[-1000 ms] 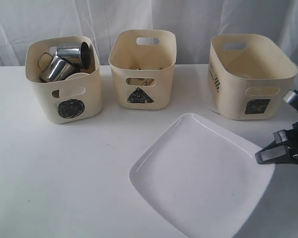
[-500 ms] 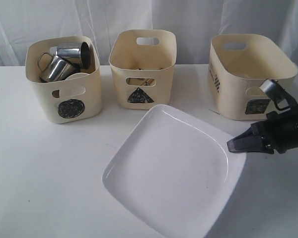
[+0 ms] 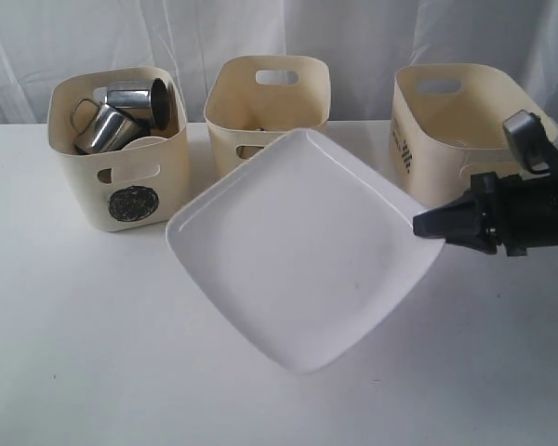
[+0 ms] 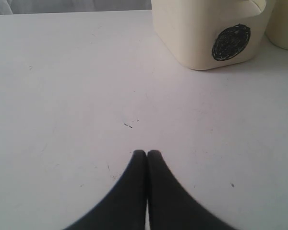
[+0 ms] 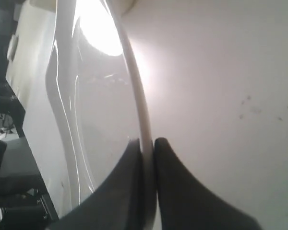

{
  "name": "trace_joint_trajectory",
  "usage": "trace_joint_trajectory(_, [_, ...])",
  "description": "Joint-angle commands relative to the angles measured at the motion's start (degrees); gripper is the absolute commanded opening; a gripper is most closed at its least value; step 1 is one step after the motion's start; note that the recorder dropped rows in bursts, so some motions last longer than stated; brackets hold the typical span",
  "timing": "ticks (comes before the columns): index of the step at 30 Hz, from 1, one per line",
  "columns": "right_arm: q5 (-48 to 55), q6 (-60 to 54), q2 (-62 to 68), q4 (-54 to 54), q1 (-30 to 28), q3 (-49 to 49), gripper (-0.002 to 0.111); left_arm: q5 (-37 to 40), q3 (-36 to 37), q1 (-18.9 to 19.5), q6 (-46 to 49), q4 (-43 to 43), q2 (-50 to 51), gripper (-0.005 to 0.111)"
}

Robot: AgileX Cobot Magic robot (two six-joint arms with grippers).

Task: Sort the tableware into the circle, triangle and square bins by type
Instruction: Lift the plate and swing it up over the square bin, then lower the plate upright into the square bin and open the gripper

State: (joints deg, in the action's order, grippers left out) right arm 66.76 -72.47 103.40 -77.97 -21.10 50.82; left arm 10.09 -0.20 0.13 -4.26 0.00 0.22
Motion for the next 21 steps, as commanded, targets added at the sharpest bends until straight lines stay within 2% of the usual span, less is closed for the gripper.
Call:
trace_joint_trajectory(1, [3.2,0.6,-5.2,-10.6,0.1,1.1,0.0,-0.3,0.2,-0.3,-0.3,0.0,-0.2,0.0])
trace_joint_trajectory(9, [1.9,4.8,-10.1,-22.0,0.0,9.7,0.0,-0.3,0.2,-0.3,-0.3,0.0,-0.2,0.0])
trace_joint_trajectory(15, [-19.2,9.8,-10.6,-22.0,0.0,15.5,0.0,-0.3,0.2,-0.3,-0.3,0.0,-0.2,0.0])
trace_joint_trajectory(21, [-30.4,9.9,-10.6,-22.0,-0.7,19.9,0.0,-0.3,0.2,-0.3,-0.3,0.0,-0.2,0.0])
